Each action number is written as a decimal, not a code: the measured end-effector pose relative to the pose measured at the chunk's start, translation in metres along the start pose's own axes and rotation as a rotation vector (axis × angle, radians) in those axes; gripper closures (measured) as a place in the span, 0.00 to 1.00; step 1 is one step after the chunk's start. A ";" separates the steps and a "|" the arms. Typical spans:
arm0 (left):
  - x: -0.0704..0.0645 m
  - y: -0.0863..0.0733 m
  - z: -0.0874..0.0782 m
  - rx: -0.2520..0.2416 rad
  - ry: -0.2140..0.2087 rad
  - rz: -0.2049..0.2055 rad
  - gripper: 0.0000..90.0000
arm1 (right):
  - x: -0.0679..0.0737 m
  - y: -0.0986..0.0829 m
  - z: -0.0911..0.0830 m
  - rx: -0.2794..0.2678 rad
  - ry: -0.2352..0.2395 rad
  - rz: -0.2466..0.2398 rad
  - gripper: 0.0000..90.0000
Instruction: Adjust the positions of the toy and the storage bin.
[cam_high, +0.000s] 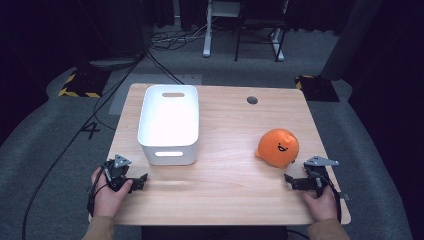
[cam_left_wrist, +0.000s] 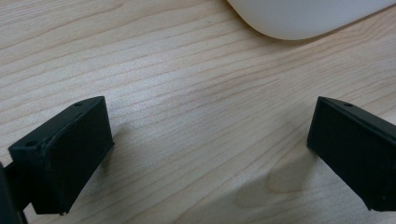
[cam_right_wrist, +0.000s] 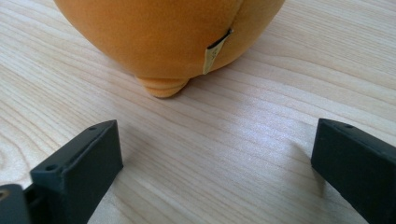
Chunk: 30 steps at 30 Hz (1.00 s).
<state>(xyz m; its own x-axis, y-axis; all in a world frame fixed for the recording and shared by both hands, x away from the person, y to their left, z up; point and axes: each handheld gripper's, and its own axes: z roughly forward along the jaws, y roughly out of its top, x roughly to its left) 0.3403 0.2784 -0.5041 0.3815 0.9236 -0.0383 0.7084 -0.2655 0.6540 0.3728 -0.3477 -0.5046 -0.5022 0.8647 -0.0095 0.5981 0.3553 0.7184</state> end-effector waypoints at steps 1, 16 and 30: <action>0.000 0.000 0.000 -0.005 0.005 0.001 0.00 | 0.000 0.000 0.000 -0.001 0.000 0.001 0.02; 0.000 0.013 -0.028 -0.058 -0.032 -0.005 0.19 | 0.000 0.000 0.000 -0.001 0.000 0.002 0.02; -0.008 0.034 -0.070 -0.242 -0.034 -0.019 0.22 | 0.000 0.000 0.000 0.000 -0.001 -0.001 0.02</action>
<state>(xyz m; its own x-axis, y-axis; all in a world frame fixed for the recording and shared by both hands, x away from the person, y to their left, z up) 0.3195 0.2815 -0.4284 0.3925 0.9167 -0.0749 0.5545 -0.1709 0.8145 0.3725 -0.3479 -0.5045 -0.5024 0.8646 -0.0105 0.5977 0.3560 0.7184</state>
